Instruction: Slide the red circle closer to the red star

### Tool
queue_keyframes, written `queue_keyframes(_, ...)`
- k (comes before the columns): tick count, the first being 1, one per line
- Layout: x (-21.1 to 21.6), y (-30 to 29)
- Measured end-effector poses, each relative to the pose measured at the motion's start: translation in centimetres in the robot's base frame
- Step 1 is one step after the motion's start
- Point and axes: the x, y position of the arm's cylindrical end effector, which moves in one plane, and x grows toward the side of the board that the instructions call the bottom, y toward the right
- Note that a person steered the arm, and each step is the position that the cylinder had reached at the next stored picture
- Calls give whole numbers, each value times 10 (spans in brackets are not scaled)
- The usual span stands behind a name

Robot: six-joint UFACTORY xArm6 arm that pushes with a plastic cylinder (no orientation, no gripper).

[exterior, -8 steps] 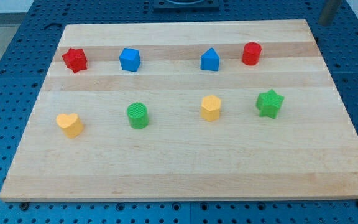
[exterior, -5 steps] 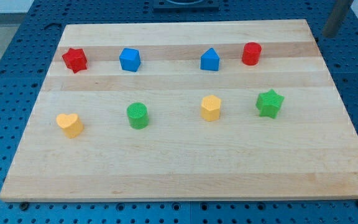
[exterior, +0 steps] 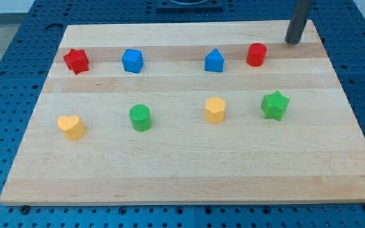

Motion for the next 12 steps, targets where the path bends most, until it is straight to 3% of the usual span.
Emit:
queue_keyframes(2, 27, -21)
queue_keyframes(4, 1, -32)
queue_keyframes(6, 54, -93)
queue_keyframes(7, 78, -94)
queue_keyframes(8, 76, -74)
queue_keyframes(9, 75, -29)
queue_keyframes(10, 86, -52)
queue_keyframes(12, 91, -189)
